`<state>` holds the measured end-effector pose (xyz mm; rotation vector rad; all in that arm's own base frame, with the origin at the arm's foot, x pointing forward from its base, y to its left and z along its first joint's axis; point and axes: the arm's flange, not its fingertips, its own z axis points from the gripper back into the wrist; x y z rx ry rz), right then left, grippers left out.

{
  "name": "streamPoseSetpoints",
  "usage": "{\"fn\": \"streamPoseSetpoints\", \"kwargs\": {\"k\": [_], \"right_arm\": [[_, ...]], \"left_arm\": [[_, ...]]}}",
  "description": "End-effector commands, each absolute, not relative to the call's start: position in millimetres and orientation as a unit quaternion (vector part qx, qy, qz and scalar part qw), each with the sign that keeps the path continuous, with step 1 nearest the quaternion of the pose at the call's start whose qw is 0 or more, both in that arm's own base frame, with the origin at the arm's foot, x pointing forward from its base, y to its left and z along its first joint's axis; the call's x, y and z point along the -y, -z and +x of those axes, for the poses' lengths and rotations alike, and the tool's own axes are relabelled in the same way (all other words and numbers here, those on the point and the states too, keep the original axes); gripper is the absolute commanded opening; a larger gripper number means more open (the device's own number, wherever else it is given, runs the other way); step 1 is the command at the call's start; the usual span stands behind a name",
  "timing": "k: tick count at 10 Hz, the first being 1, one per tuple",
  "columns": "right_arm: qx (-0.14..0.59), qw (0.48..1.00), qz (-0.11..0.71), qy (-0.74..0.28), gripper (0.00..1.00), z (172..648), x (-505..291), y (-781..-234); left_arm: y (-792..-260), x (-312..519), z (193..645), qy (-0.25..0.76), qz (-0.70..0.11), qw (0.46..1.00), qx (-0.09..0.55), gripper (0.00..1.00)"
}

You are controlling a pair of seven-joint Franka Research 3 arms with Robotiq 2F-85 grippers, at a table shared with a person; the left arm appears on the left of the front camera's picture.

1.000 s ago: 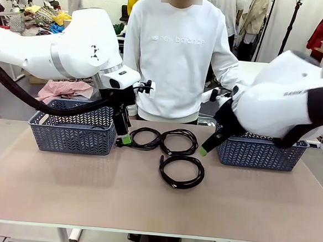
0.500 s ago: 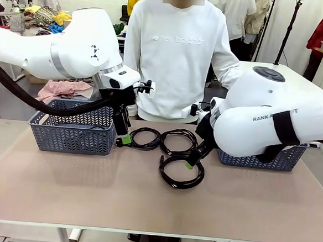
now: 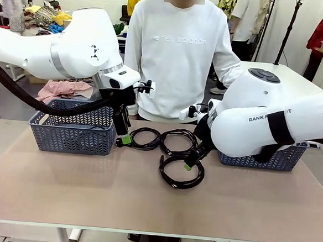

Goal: Organize the cables according to human instructions.
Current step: Pick up a bundle of cables and place it in the basket indicated by the human.

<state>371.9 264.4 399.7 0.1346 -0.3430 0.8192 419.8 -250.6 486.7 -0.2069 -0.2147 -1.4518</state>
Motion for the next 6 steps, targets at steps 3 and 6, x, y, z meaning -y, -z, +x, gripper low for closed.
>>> {"fn": "streamPoseSetpoints", "kwargs": {"k": [3, 6], "right_arm": [[0.166, 0.901, 0.065, -0.396, 1.0, 371.9, -264.4, -399.7], [0.139, 0.911, 0.068, -0.383, 1.0, 383.4, -293.2, -381.7]], "left_arm": [[-486.6, 250.1, 419.1, 0.661, -0.094, 0.738, 0.099, 1.0], [-486.6, 250.1, 419.1, 0.661, -0.094, 0.738, 0.099, 1.0]]}}
